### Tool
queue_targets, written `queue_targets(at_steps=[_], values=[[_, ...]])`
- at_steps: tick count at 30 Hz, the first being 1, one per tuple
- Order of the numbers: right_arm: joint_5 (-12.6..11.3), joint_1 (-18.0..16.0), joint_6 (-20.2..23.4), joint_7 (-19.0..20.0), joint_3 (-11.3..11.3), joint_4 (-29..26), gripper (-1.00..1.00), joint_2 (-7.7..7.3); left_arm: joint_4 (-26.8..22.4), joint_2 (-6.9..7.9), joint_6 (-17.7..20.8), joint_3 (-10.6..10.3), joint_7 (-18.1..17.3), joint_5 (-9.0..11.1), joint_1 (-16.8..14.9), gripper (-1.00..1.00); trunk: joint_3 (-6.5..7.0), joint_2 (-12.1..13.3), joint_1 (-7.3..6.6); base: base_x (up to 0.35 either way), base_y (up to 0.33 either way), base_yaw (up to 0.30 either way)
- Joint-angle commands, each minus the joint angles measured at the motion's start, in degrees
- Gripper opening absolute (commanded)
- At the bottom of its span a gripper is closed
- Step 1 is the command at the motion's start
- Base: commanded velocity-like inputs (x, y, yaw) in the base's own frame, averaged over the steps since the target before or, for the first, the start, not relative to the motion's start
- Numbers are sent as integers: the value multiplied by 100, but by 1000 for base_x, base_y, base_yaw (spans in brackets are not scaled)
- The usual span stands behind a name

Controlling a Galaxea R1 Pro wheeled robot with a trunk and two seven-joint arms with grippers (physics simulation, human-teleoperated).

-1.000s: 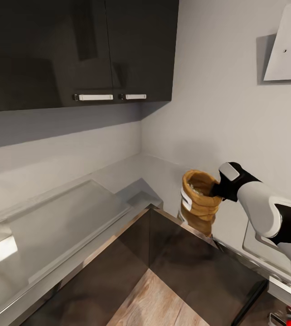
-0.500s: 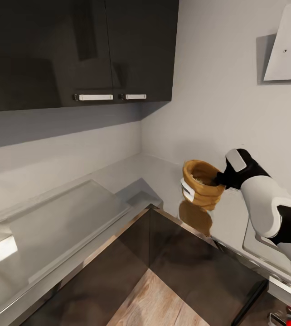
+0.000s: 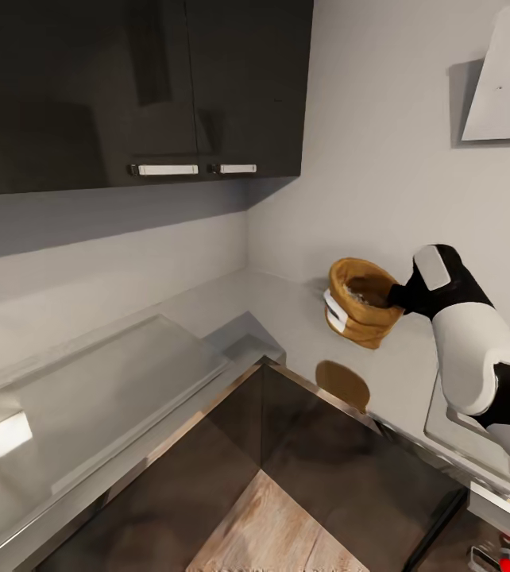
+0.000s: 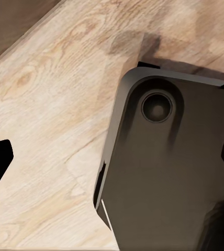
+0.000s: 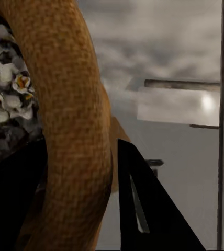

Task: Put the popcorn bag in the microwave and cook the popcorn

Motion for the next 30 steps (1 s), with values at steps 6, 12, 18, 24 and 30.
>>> queue_targets(at_steps=[6,12,18,24,30], values=[[-59,-5,9,-64,-55,13,-100,1,-9,7,1,5,10,15,4,100,-6,-8,-3,-98,0,-66],[-51,-5,9,-389,-148,6,-100,3,-9,6,1,5,10,16,4,100,-6,-8,-3,-1,0,-277],[-47,-5,9,-1615,-872,-7,-100,96,-9,8,1,2,10,16,4,100,-6,-8,-3,0,0,-286],[-44,-5,9,-2250,-887,-647,-100,595,-9,2,-2,4,10,11,4,100,-6,-8,-3,0,0,-286],[-55,-5,9,-2377,-892,-804,-100,885,-9,-1,1,5,10,9,4,100,-6,-8,-3,-9,-4,-255]])
